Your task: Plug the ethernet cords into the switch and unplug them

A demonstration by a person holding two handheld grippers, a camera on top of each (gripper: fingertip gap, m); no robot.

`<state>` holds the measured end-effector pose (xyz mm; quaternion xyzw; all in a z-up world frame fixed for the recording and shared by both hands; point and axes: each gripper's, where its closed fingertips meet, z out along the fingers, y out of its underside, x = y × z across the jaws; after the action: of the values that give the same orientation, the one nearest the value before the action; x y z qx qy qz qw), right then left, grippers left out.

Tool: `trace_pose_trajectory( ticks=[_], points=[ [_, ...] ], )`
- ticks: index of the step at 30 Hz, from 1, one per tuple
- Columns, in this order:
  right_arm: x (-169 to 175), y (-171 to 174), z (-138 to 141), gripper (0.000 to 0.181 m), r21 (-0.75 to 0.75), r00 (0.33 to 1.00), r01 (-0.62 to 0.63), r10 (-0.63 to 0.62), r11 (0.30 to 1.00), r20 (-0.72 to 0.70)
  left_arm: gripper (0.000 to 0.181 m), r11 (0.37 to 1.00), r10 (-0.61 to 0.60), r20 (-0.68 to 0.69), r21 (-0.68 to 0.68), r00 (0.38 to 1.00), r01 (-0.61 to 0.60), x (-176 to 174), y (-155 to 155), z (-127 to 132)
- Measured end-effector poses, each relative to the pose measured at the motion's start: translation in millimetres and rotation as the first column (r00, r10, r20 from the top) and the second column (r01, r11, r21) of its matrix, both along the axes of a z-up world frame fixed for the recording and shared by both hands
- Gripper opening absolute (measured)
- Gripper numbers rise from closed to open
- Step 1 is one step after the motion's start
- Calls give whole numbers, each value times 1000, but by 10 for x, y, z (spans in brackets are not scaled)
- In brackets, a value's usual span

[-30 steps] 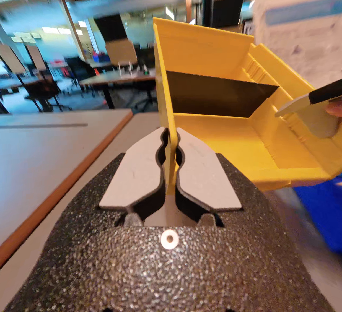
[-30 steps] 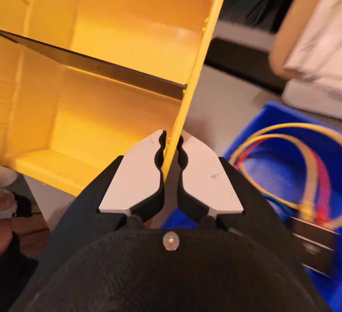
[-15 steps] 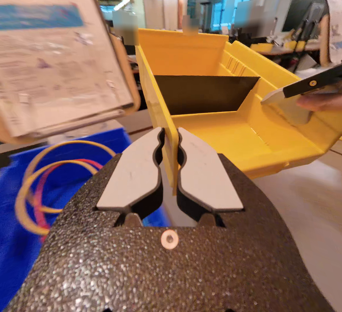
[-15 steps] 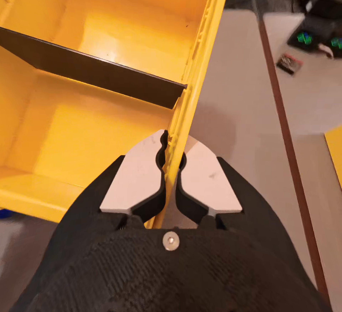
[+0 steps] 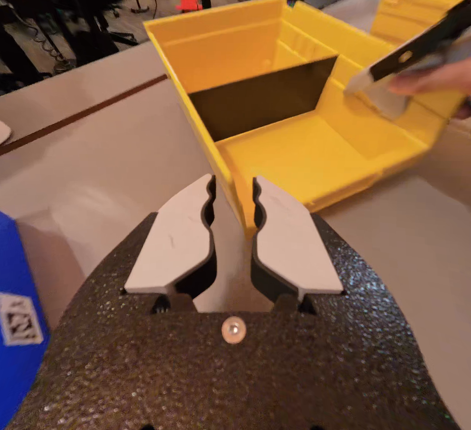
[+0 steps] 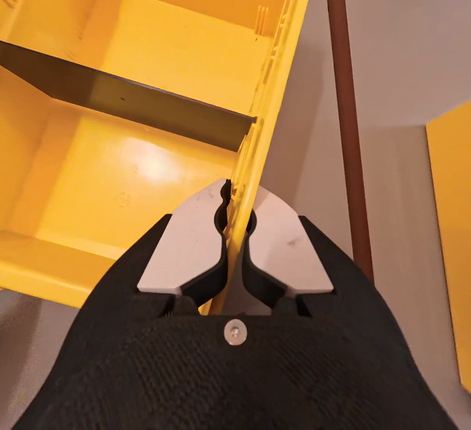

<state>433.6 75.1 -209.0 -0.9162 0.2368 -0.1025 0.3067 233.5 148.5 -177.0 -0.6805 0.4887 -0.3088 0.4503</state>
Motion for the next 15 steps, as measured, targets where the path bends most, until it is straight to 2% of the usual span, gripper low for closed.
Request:
trace_pose_trajectory(
  ticks=[1, 3, 5, 6, 7, 9, 11, 13, 15],
  points=[
    [45, 73, -1, 5, 12, 1000, -7, 7, 1000, -10, 28, 1000, 7, 72, -27, 997, -6, -119, -7, 199],
    [166, 190, 0, 6, 3, 1000, -23, 23, 1000, 1, 36, 996, -65, 208, -54, 976, 78, -456, -113, 674],
    [288, 313, 12, 7, 8, 999, -48, 48, 999, 24, 45, 996, -92, 187, 9, 978, 92, -951, -11, 952],
    [326, 344, 20, 8, 9, 998, -57, 57, 998, 30, 49, 997, -48, 133, 67, 990, 39, -1245, 186, 999],
    [364, 345, 59, 17, -2, 996, -65, 65, 998, 61, 52, 990, 47, 79, 128, 996, -57, -1572, 471, 1010],
    [446, 277, 300, 50, -6, 980, -36, 37, 999, 196, 59, 948, 259, -14, 196, 966, -252, -2271, 1060, 911],
    [373, 188, 664, 62, 44, 949, -17, 2, 999, 316, 62, 911, 394, -91, 170, 915, -375, -2846, 1490, 635],
    [102, 146, 974, 62, 142, 932, -3, -49, 990, 360, 68, 903, 428, -234, 70, 873, -424, -3221, 1679, 177],
    [-447, 356, 1162, 69, 293, 946, -139, 40, 946, 322, 65, 904, 398, -337, -12, 853, -427, -3376, 1723, -211]
  ],
)
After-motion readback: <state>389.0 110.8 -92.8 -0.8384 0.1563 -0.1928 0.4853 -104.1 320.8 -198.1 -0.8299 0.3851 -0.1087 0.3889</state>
